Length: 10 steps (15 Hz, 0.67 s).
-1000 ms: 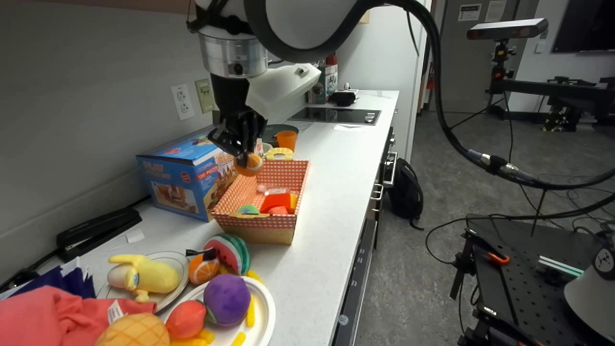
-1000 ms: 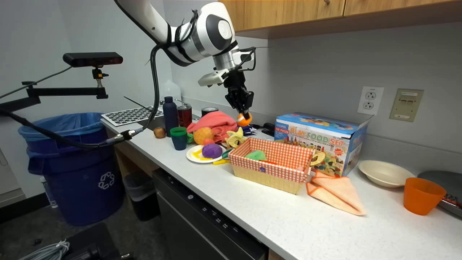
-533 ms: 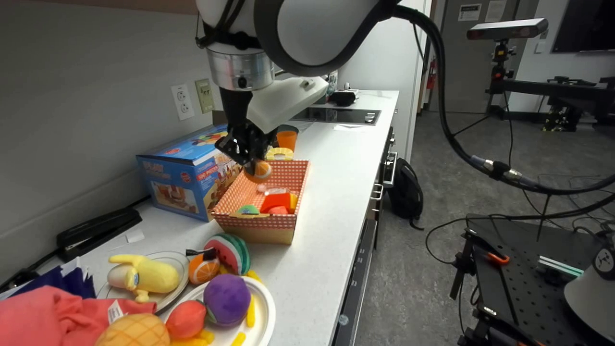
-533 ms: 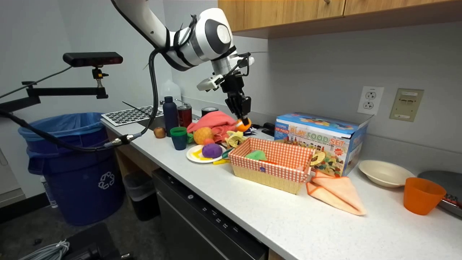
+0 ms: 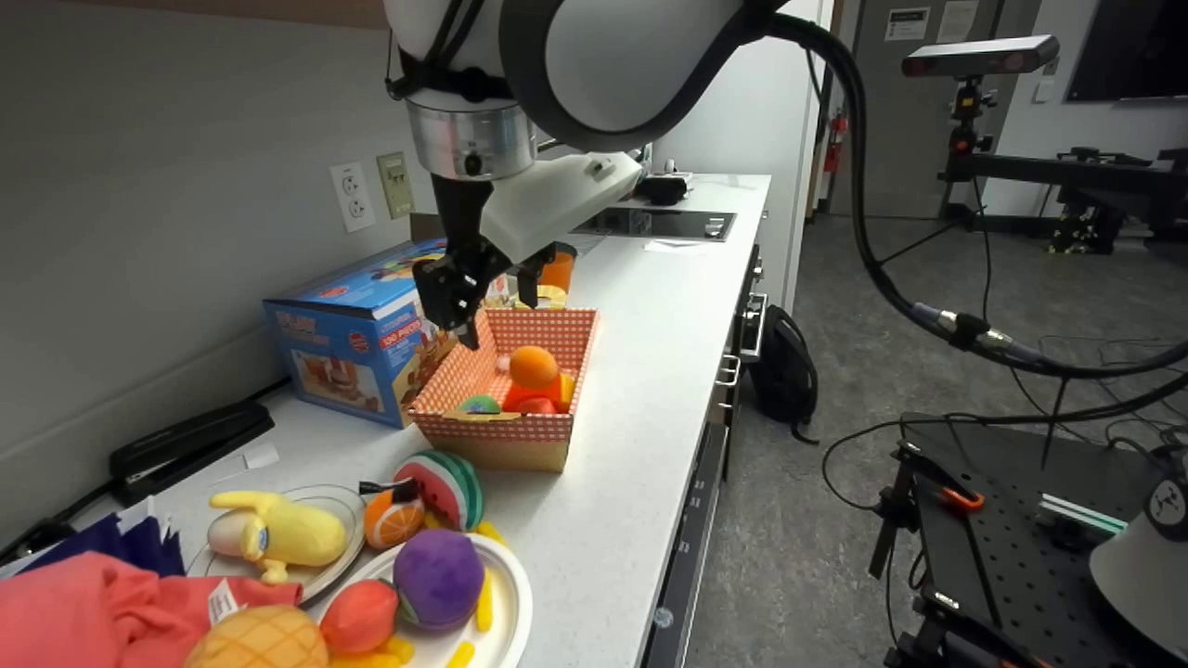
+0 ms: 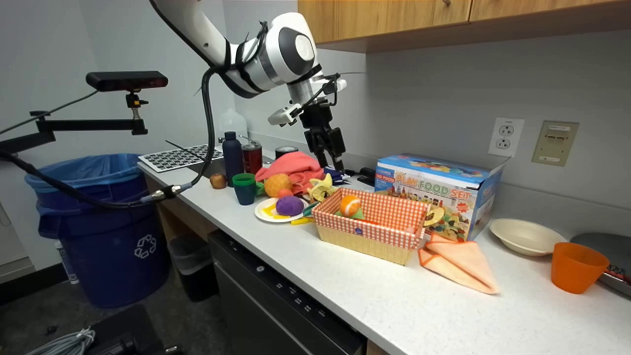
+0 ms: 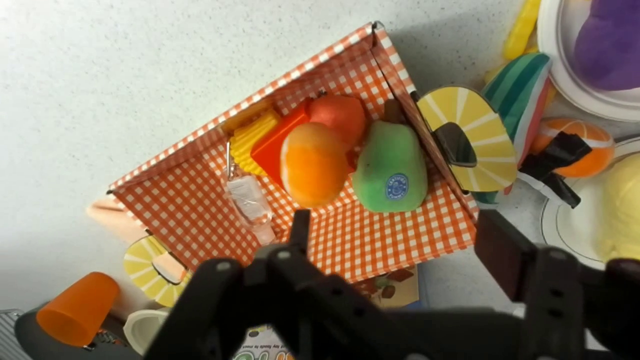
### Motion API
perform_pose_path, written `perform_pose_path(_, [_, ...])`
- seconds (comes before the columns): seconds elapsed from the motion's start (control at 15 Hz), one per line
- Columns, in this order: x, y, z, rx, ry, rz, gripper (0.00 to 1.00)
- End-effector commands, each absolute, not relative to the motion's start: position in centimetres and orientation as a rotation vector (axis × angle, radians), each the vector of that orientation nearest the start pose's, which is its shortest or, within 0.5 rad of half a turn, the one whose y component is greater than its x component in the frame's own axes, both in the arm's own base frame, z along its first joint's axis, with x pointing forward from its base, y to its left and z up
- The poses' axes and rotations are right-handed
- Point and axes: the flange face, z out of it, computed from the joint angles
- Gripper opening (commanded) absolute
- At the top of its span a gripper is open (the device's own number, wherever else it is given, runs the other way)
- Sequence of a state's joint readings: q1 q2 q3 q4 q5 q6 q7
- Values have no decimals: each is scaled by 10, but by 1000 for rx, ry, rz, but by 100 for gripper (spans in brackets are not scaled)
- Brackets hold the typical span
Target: Put the orange and purple plushies in the box
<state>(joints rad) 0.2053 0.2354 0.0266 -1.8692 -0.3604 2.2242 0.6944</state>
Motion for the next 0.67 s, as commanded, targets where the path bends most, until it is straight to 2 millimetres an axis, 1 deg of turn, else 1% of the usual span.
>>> perform_pose_path(0.0, [605,131,410,-3315,436,-432,100])
perform_pose_path(0.4, [605,137,410,-3279,360,-431,100])
perform_pose_path(0.6, [602,143,408,-3245,226,-393,100])
